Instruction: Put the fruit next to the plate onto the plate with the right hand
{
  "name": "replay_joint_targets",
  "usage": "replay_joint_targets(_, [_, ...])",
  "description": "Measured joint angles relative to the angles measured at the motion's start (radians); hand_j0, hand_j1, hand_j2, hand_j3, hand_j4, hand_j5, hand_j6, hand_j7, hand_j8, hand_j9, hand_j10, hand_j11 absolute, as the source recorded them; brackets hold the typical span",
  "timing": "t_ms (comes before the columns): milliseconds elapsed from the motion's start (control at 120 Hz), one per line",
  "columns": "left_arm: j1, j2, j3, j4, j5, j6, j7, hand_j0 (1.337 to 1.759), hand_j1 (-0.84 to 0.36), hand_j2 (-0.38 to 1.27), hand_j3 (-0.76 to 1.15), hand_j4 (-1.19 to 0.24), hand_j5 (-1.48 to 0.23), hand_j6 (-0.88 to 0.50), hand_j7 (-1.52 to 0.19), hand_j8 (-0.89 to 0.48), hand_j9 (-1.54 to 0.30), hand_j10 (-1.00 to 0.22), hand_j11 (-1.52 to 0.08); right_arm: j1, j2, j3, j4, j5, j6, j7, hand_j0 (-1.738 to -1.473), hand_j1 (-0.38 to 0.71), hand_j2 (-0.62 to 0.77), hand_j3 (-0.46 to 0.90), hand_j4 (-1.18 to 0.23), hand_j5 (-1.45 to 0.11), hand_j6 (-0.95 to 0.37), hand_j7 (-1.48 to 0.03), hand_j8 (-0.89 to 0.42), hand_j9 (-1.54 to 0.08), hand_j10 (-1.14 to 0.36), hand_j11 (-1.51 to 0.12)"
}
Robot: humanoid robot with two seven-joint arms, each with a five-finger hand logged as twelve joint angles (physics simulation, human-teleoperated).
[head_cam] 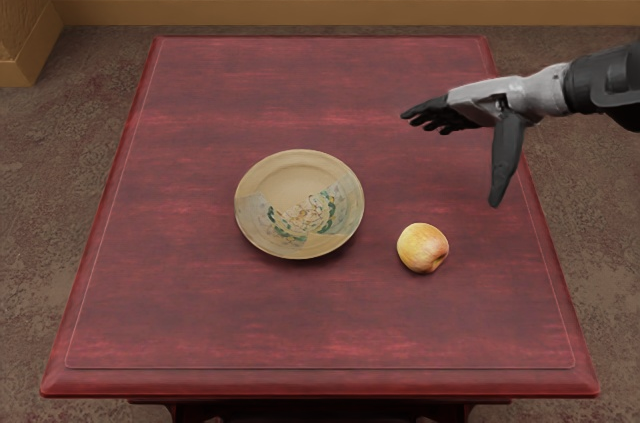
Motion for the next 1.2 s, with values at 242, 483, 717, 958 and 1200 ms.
replay_joint_targets(242, [0.000,0.000,0.000,0.000,0.000,0.000,0.000,1.658,0.06,0.05,0.00,-0.24,-0.32,-0.24,-0.32,-0.24,-0.32,-0.24,-0.32,0.003,0.007,0.082,0.098,0.048,0.000,-0.256,-1.658,-0.31,-0.01,0.00,-0.04,-0.04,-0.04,-0.04,-0.04,-0.04,-0.03,-0.04])
replay_joint_targets(483, [0.000,0.000,0.000,0.000,0.000,0.000,0.000,1.658,0.06,0.05,0.00,-0.24,-0.32,-0.24,-0.32,-0.24,-0.32,-0.24,-0.32,-0.030,0.061,0.111,0.275,-0.081,-0.029,-0.417,-1.658,-0.31,-0.01,0.00,-0.04,-0.05,-0.04,-0.05,-0.04,-0.05,-0.04,-0.05])
replay_joint_targets(717, [0.000,0.000,0.000,0.000,0.000,0.000,0.000,1.658,0.06,0.05,0.00,-0.24,-0.32,-0.24,-0.32,-0.24,-0.32,-0.24,-0.32,-0.107,0.114,0.111,0.396,-0.283,-0.253,-0.435,-1.658,-0.30,-0.01,0.00,-0.04,-0.05,-0.04,-0.05,-0.04,-0.05,-0.04,-0.05])
replay_joint_targets(958, [0.000,0.000,0.000,0.000,0.000,0.000,0.000,1.658,0.06,0.05,0.00,-0.24,-0.32,-0.24,-0.32,-0.24,-0.32,-0.24,-0.32,-0.191,0.125,0.112,0.442,-0.383,-0.345,-0.437,-1.658,-0.29,-0.01,0.00,-0.05,-0.07,-0.05,-0.07,-0.05,-0.07,-0.05,-0.07])
replay_joint_targets(1200, [0.000,0.000,0.000,0.000,0.000,0.000,0.000,1.658,0.06,0.05,0.00,-0.24,-0.32,-0.24,-0.32,-0.24,-0.32,-0.24,-0.32,-0.232,0.108,0.111,0.454,-0.393,-0.354,-0.437,-1.658,-0.24,-0.02,0.00,-0.10,-0.12,-0.10,-0.12,-0.10,-0.12,-0.10,-0.12])
